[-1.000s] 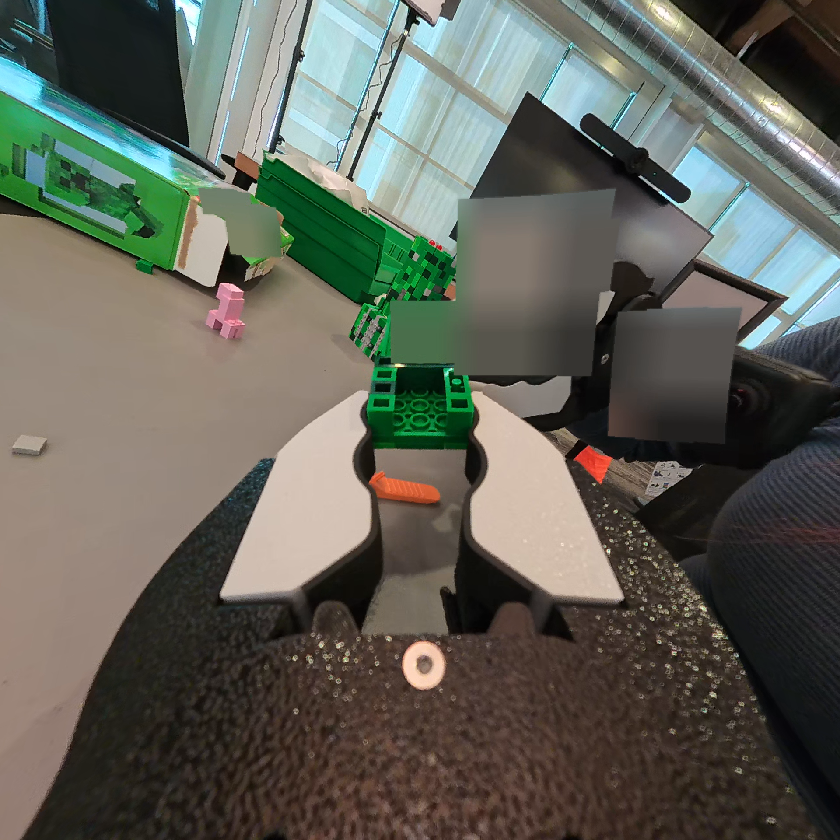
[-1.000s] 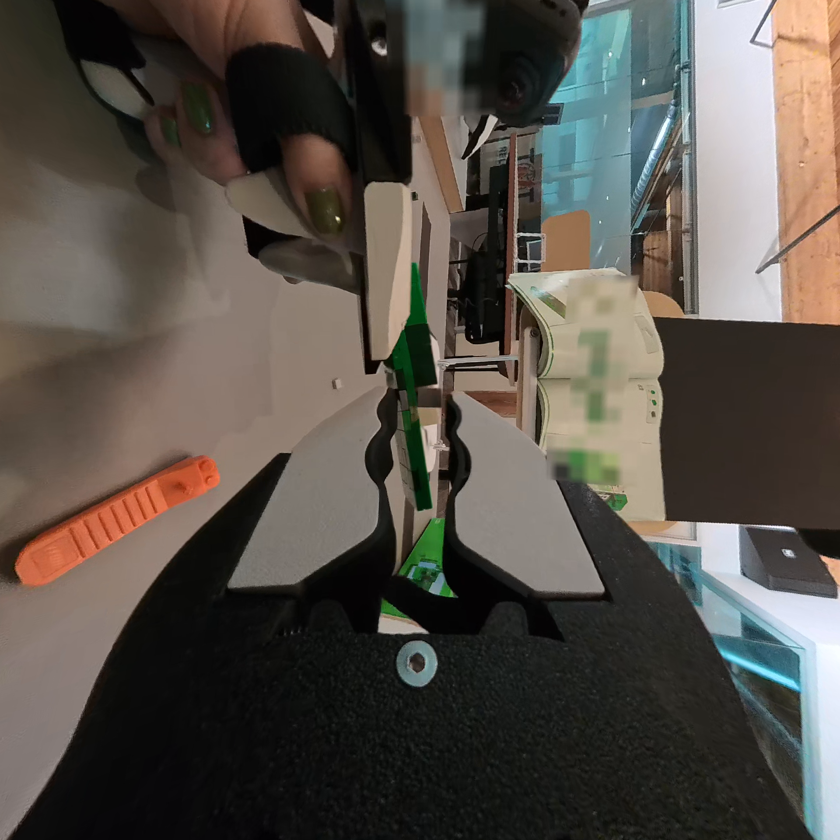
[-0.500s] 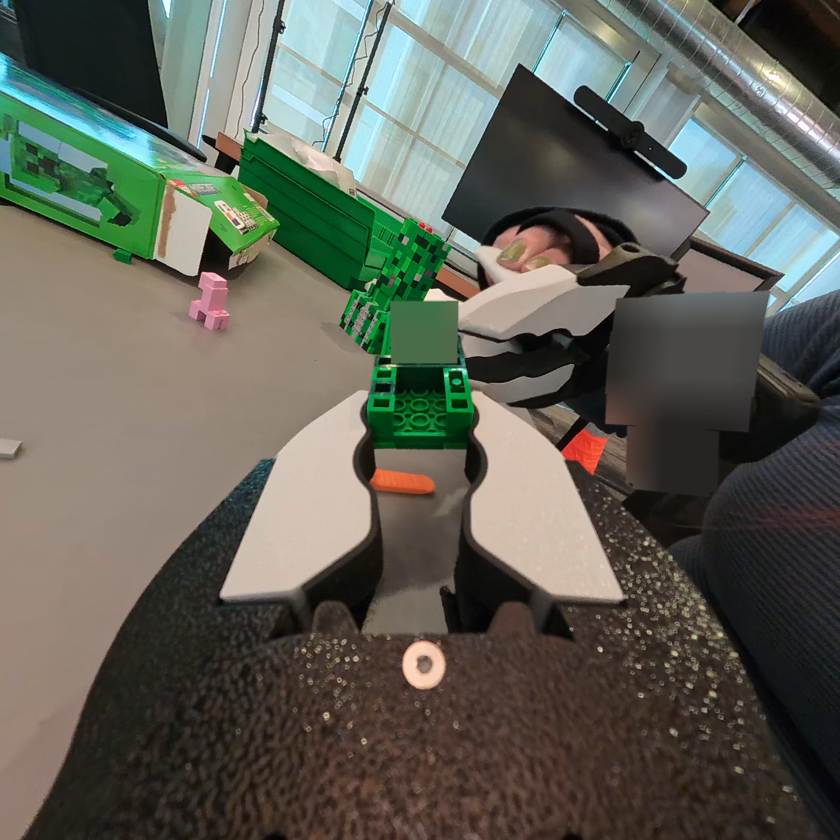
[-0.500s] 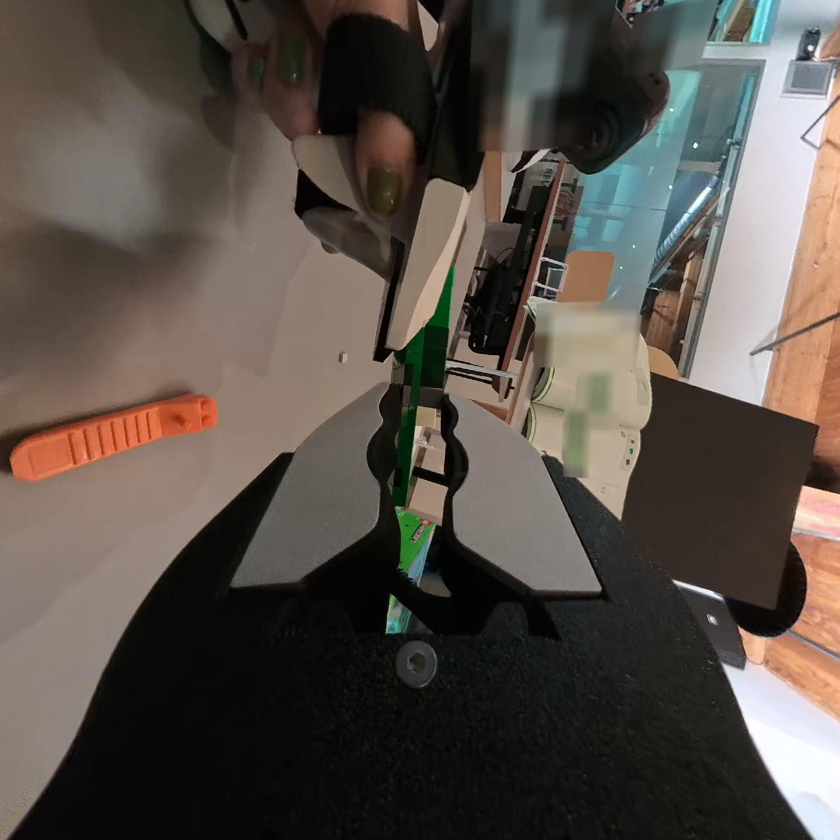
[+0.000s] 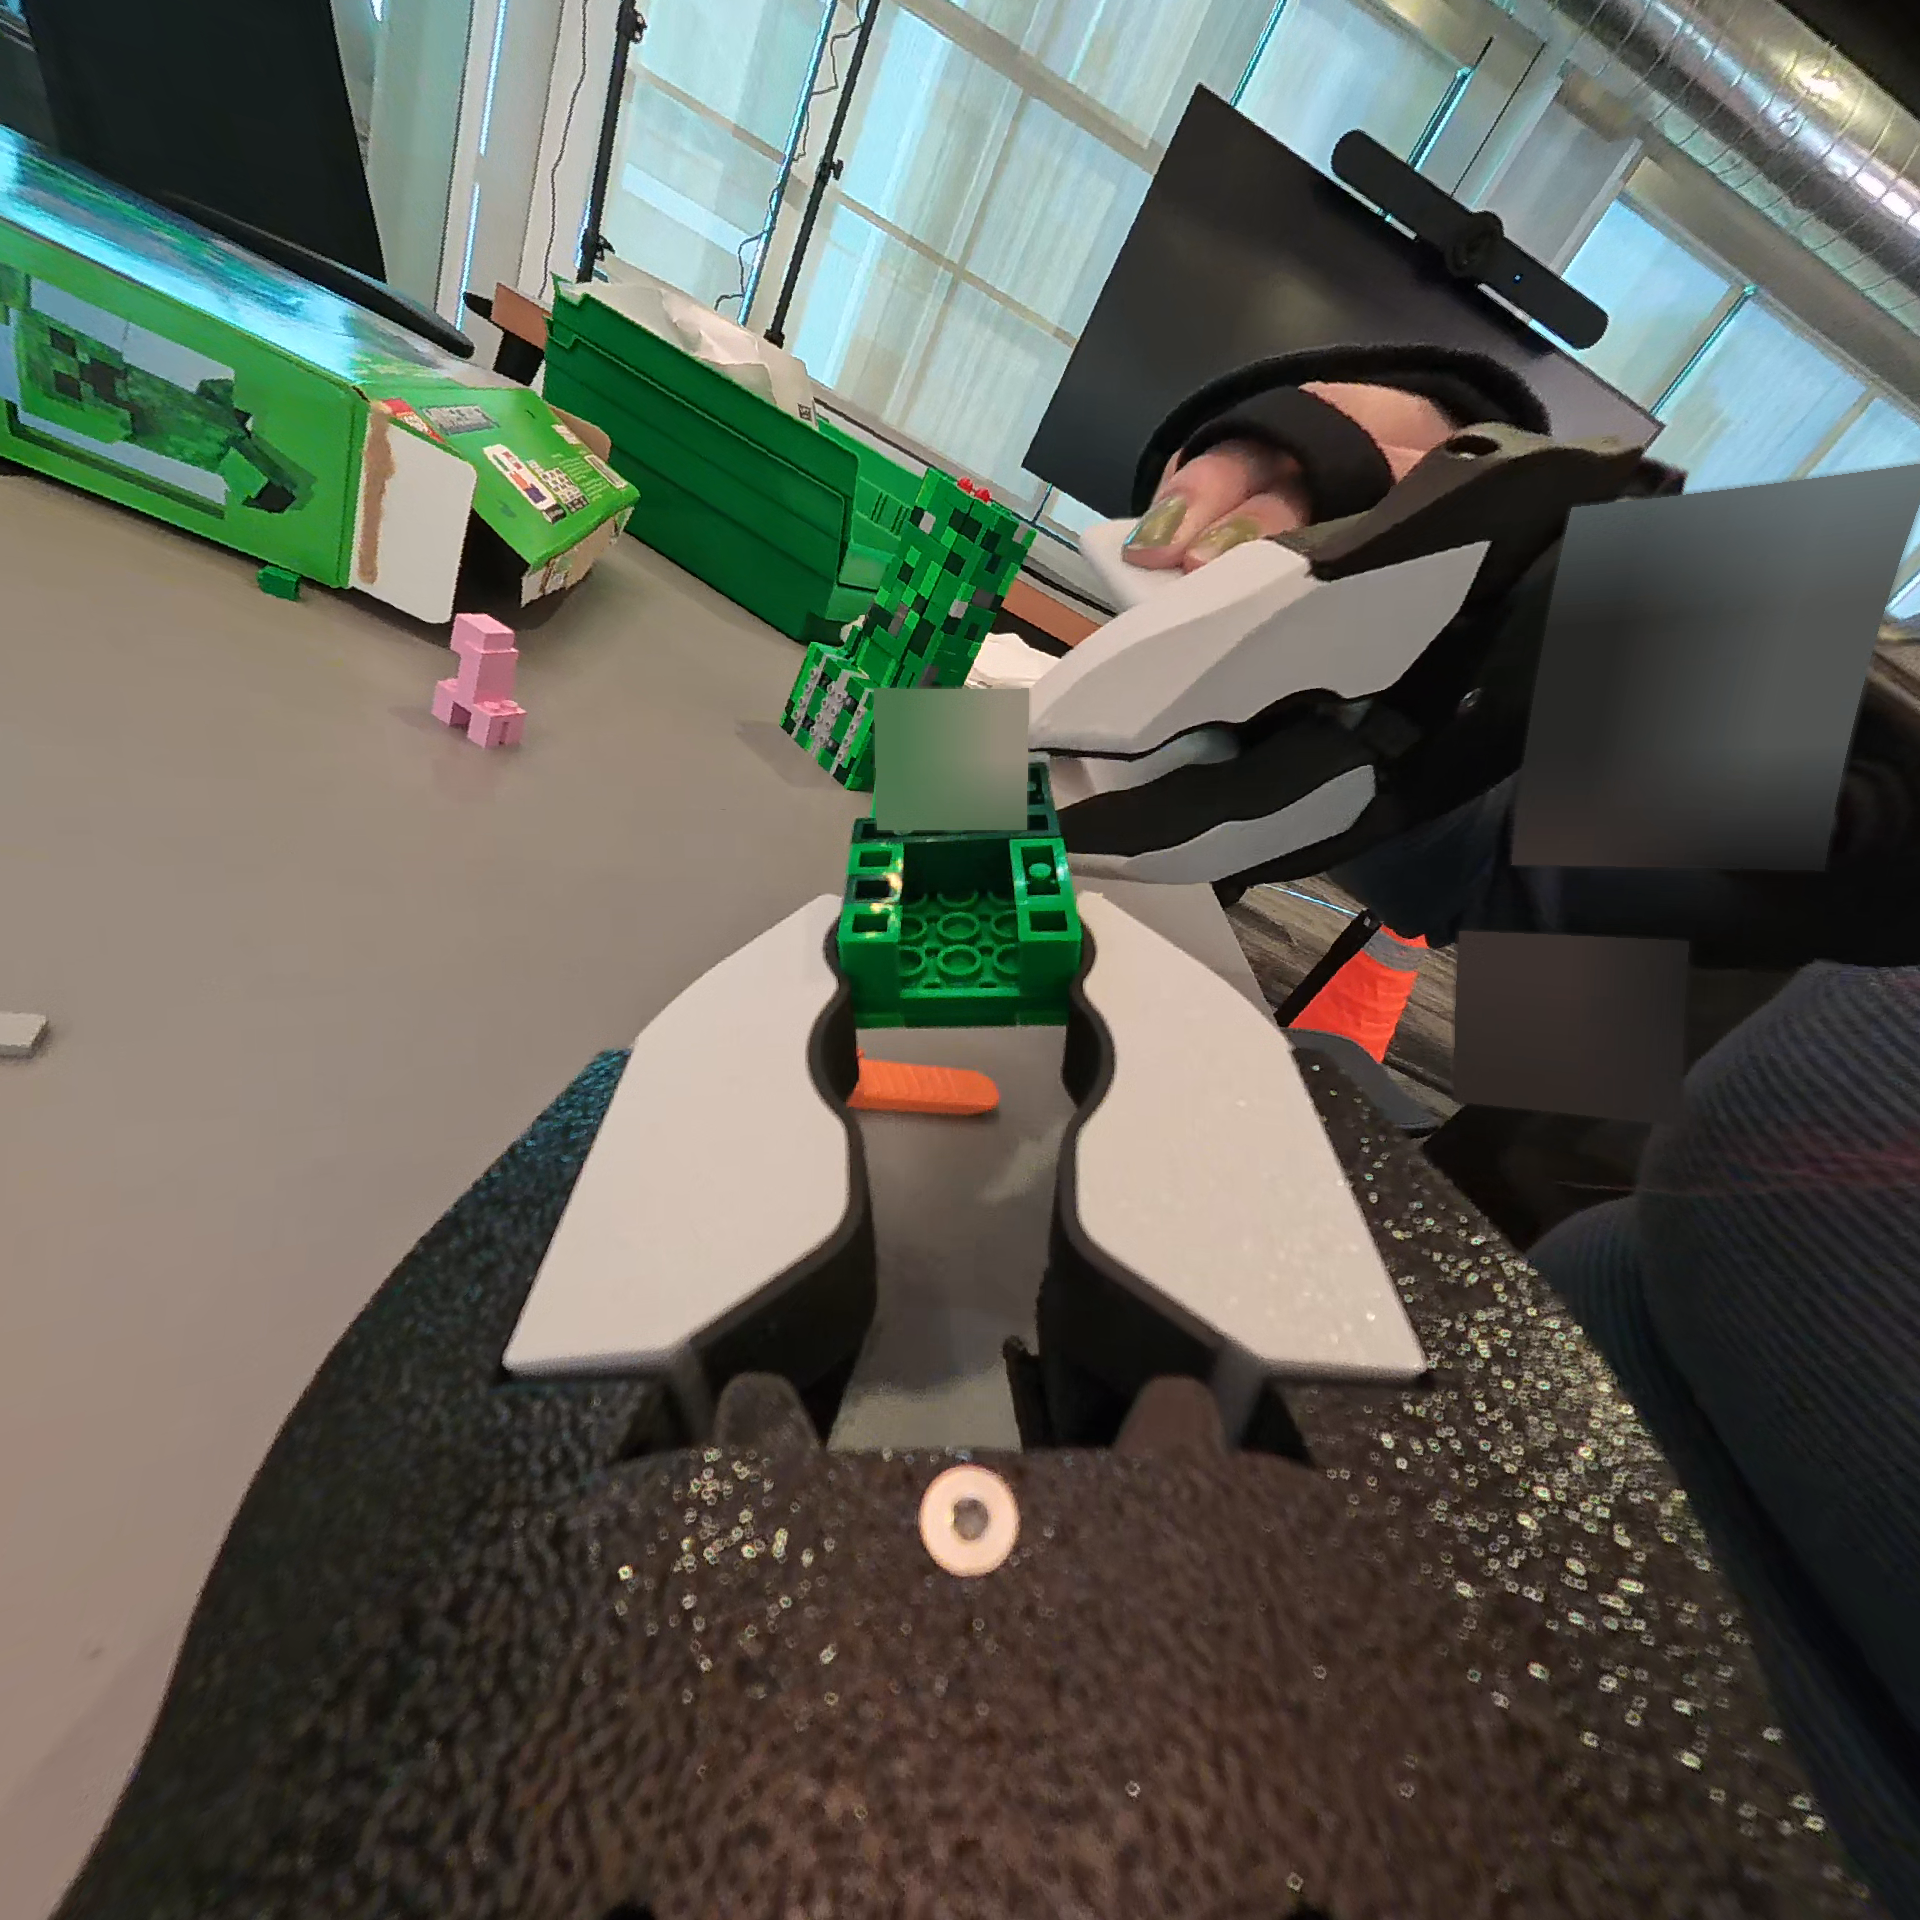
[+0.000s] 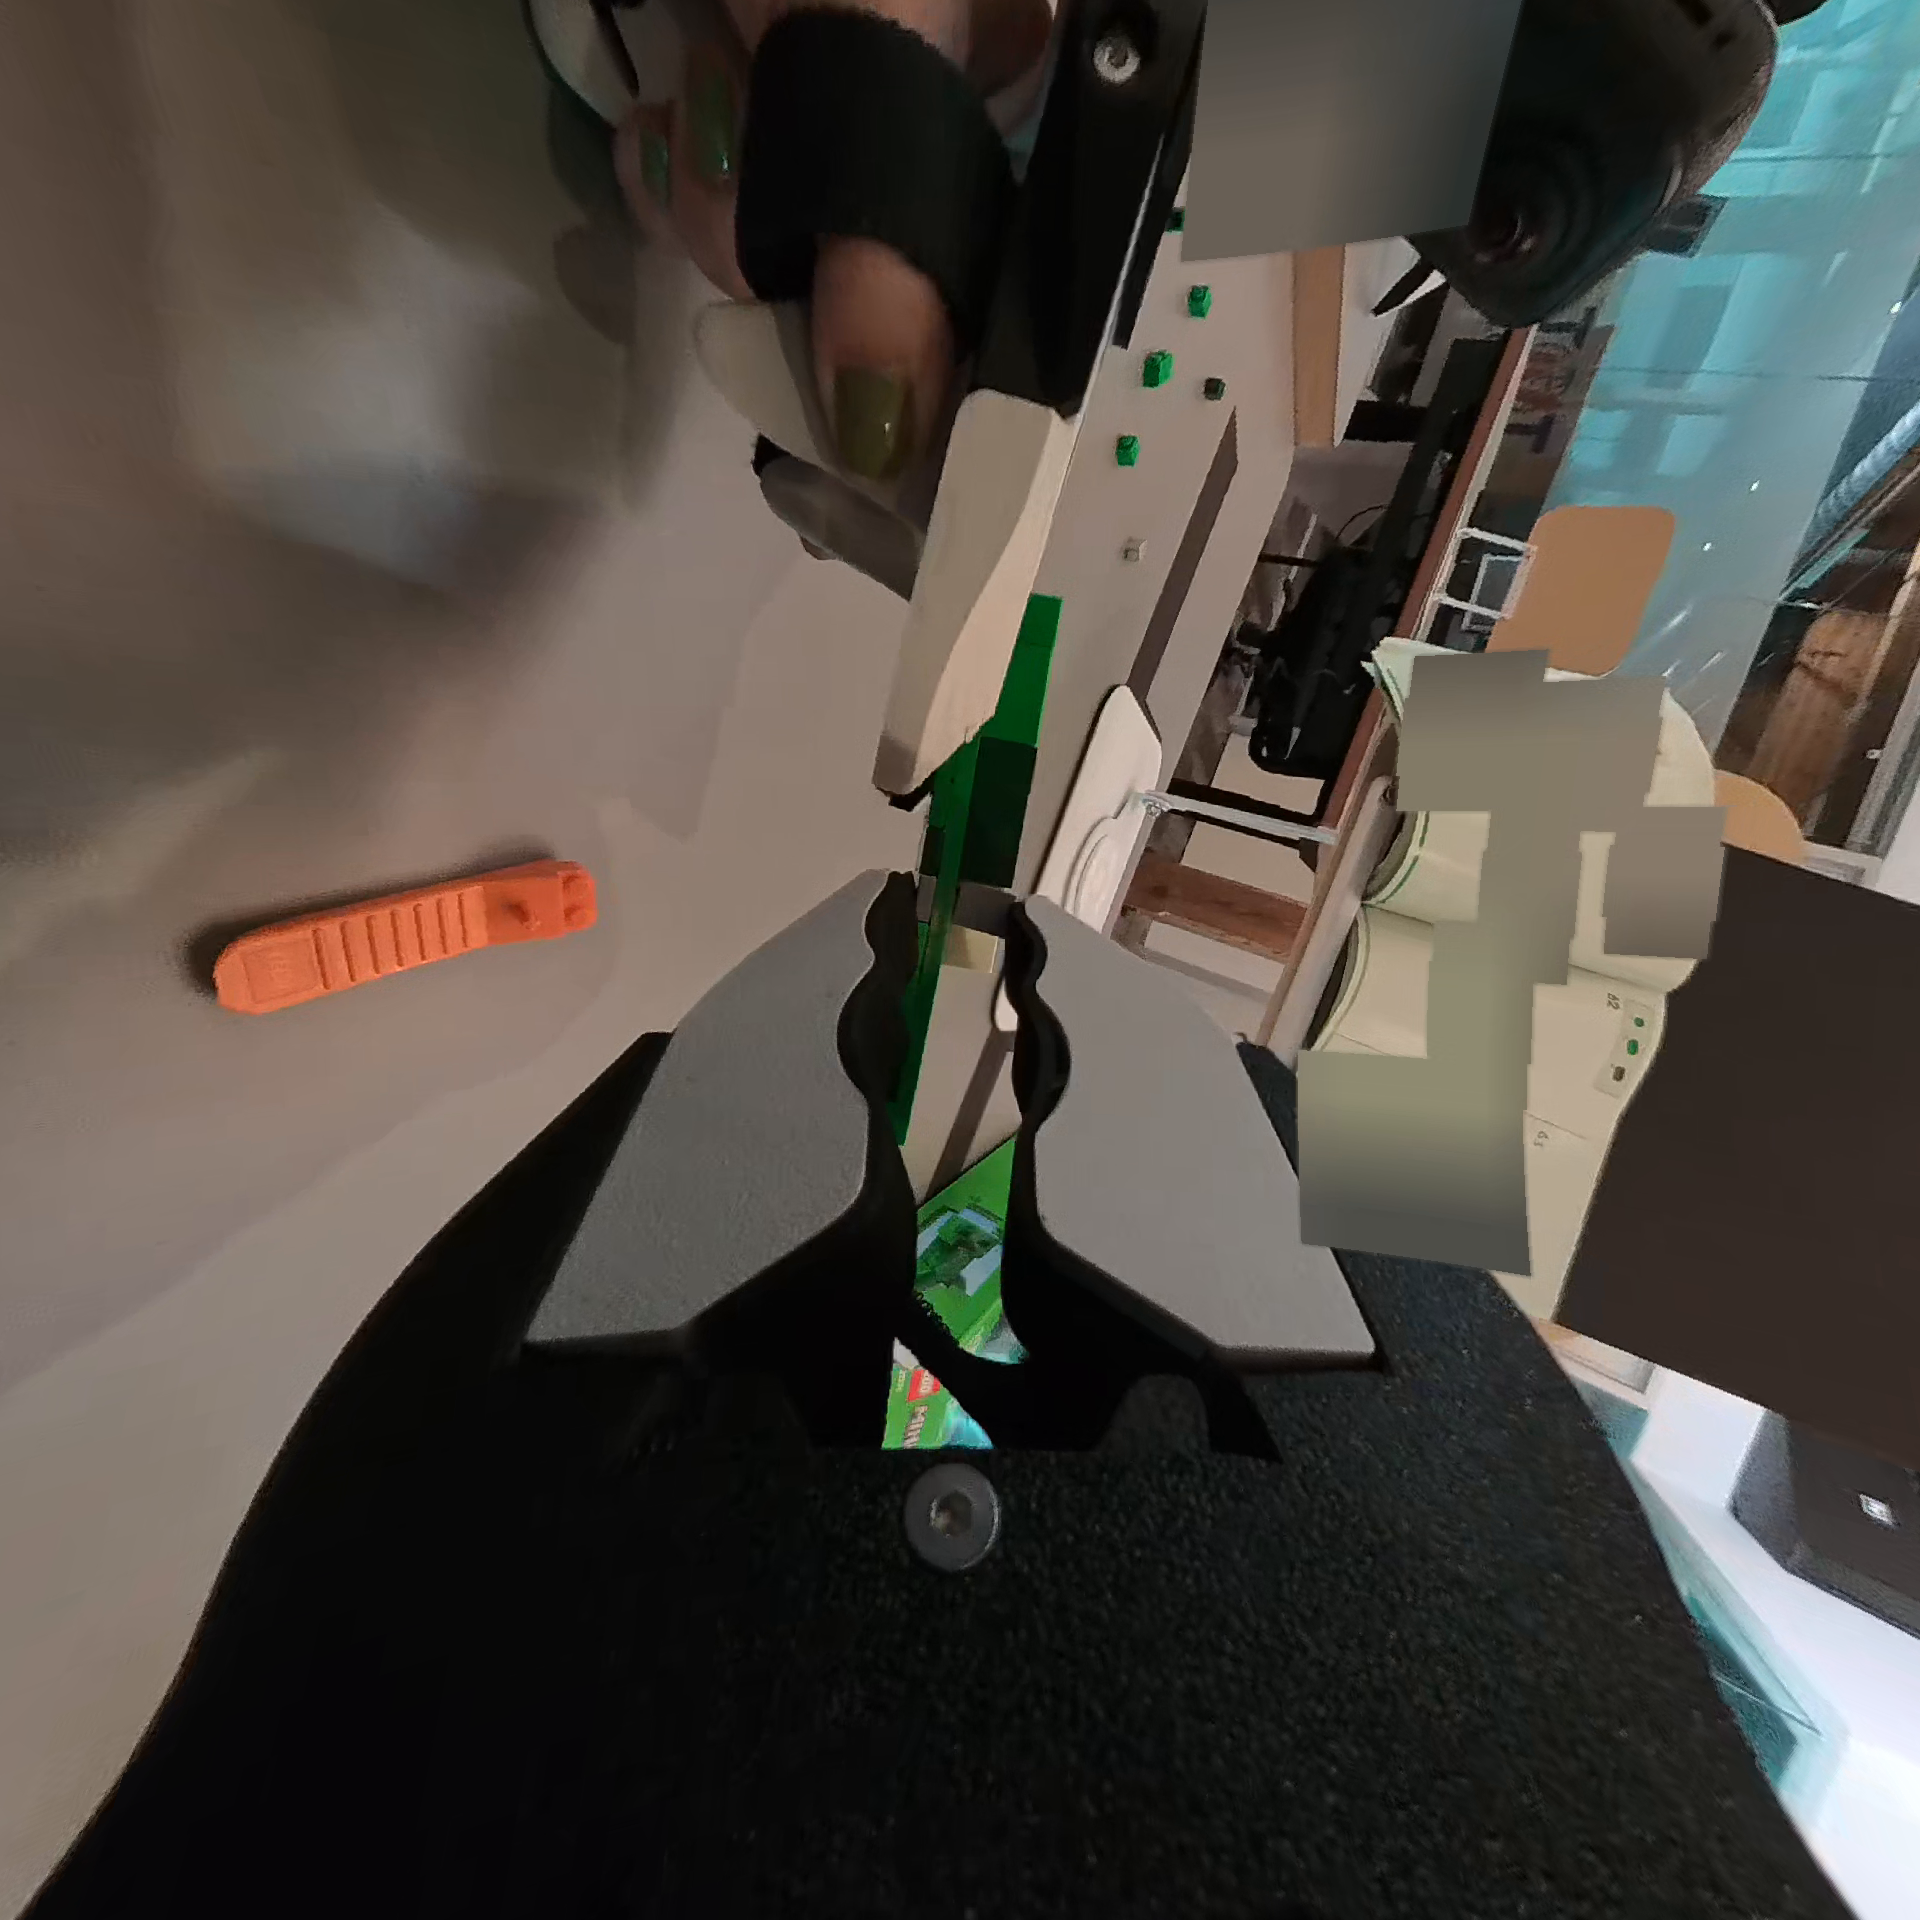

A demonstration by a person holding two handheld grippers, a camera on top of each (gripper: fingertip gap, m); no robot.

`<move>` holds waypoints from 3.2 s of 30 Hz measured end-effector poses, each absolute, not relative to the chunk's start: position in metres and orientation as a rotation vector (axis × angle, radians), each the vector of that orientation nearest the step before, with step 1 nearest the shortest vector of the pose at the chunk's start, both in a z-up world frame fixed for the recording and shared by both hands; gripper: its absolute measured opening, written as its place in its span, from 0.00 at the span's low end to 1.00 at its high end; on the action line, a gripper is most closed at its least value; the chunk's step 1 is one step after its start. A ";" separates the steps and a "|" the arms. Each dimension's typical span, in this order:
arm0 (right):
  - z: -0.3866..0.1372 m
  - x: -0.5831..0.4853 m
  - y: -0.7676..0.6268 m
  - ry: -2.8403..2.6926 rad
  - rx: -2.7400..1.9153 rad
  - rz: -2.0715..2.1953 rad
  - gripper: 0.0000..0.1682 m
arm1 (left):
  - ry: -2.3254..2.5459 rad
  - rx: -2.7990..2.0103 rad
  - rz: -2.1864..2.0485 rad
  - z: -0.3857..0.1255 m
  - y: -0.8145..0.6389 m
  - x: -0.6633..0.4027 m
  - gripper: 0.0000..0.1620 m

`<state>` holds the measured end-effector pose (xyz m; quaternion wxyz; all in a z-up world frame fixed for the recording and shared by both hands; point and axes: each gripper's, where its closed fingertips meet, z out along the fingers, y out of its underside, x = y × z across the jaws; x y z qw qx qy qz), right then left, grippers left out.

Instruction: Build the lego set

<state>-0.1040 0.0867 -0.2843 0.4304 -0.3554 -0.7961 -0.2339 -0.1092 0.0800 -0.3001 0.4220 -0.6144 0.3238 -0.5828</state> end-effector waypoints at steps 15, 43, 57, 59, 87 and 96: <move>-0.286 -0.113 0.082 -1.897 -0.747 -0.558 0.10 | 0.808 -1.517 -1.499 -0.297 0.080 -0.108 0.25; -0.287 -0.115 0.077 -1.797 -0.502 -0.766 0.10 | 0.892 -1.462 -1.268 -0.297 0.081 -0.110 0.23; -0.288 -0.117 0.085 -1.669 -0.662 -0.621 0.11 | 0.831 -1.500 -1.294 -0.299 0.088 -0.114 0.23; -0.289 -0.117 0.085 -1.682 -0.651 -0.638 0.10 | 0.832 -1.508 -1.296 -0.299 0.088 -0.113 0.23; -0.299 -0.110 0.082 -1.837 -0.728 -0.609 0.10 | 0.858 -1.588 -1.346 -0.308 0.085 -0.109 0.22; -0.292 -0.114 0.084 -1.752 -0.848 -0.449 0.13 | 0.793 -1.587 -1.471 -0.305 0.087 -0.113 0.22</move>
